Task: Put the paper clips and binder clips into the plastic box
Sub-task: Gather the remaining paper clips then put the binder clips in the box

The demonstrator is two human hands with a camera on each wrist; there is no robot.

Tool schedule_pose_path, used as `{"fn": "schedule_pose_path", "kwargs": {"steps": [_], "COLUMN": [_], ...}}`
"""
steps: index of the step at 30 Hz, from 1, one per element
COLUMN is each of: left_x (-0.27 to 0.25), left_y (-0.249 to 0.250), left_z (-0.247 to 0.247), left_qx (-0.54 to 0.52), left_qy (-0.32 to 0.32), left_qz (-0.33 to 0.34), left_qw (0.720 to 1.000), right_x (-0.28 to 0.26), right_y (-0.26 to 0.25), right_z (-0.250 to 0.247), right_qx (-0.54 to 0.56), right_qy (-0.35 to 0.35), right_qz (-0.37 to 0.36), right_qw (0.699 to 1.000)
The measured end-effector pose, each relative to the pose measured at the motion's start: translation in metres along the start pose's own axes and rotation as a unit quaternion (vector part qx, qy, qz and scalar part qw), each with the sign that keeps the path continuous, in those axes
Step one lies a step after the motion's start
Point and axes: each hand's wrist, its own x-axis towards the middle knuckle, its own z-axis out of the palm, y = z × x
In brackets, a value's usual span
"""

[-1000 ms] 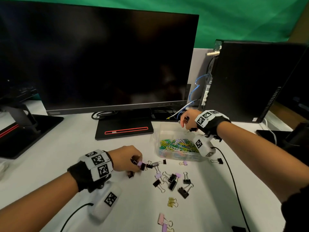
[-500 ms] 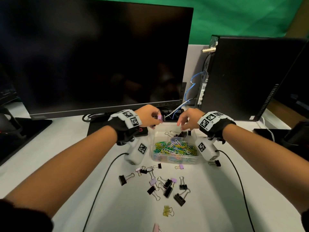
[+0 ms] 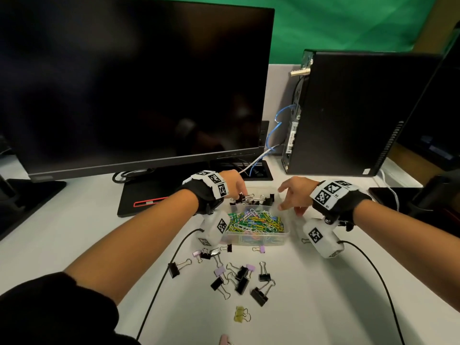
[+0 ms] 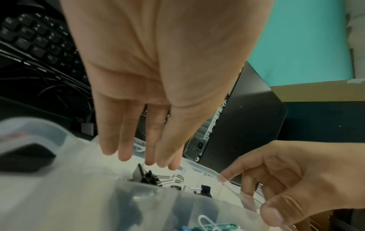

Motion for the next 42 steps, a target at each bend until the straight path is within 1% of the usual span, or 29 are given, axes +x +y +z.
{"fn": "schedule_pose_path", "kwargs": {"steps": [4,7,9,10,12,14,15,17,19,23,25,28,31,36,38,40,42], "left_x": [-0.020,-0.043,-0.061,-0.071,-0.093,-0.112,-0.119,-0.129,-0.136,-0.142,-0.144,-0.150,-0.157,-0.172,-0.179,-0.187,-0.195], "left_y": [-0.010,-0.026,-0.041,-0.047,-0.059,-0.067,-0.069,-0.070,-0.066,-0.048,-0.038,-0.026,-0.015,0.003,0.007,0.011,0.015], "left_z": [0.001,0.002,0.003,0.005,0.012,0.021,0.026,0.037,0.046,0.060,0.063,0.065,0.067,0.066,0.066,0.069,0.075], "left_qx": [0.068,0.078,0.071,0.073,0.079,0.072,0.061,-0.004,-0.077,-0.140,-0.154,-0.154,-0.136,-0.052,-0.033,-0.001,0.028], "left_qy": [-0.004,0.048,0.086,0.087,0.053,0.011,-0.008,-0.047,-0.067,-0.063,-0.077,-0.099,-0.110,-0.142,-0.152,-0.142,-0.121], "left_qz": [-0.016,-0.037,-0.071,-0.092,-0.127,-0.150,-0.163,-0.194,-0.205,-0.177,-0.159,-0.139,-0.111,-0.047,-0.038,-0.027,-0.011], "left_qw": [0.998,0.995,0.991,0.989,0.987,0.986,0.985,0.980,0.973,0.972,0.972,0.973,0.978,0.987,0.987,0.990,0.992], "right_x": [-0.008,-0.021,-0.032,-0.037,-0.045,-0.055,-0.060,-0.066,-0.076,-0.093,-0.103,-0.118,-0.127,-0.129,-0.133,-0.139,-0.147], "right_y": [-0.002,0.002,0.009,0.014,0.023,0.029,0.032,0.035,0.032,0.018,0.008,-0.010,-0.030,-0.056,-0.057,-0.051,-0.038], "right_z": [0.006,0.006,0.004,0.004,0.008,0.016,0.022,0.031,0.037,0.050,0.056,0.064,0.075,0.089,0.088,0.082,0.075], "right_qx": [0.022,0.031,0.048,0.067,0.101,0.081,0.052,-0.013,-0.032,0.018,0.042,0.067,0.068,-0.005,-0.018,-0.031,-0.038], "right_qy": [-0.009,-0.009,-0.010,-0.011,-0.022,-0.041,-0.049,-0.043,-0.038,-0.089,-0.109,-0.120,-0.129,-0.142,-0.154,-0.152,-0.141], "right_qz": [-0.012,-0.018,0.002,0.017,0.049,0.059,0.056,0.032,0.001,-0.041,-0.060,-0.075,-0.094,-0.143,-0.161,-0.165,-0.149], "right_qw": [1.000,0.999,0.999,0.998,0.993,0.994,0.996,0.998,0.999,0.995,0.991,0.988,0.985,0.980,0.975,0.974,0.978]}}
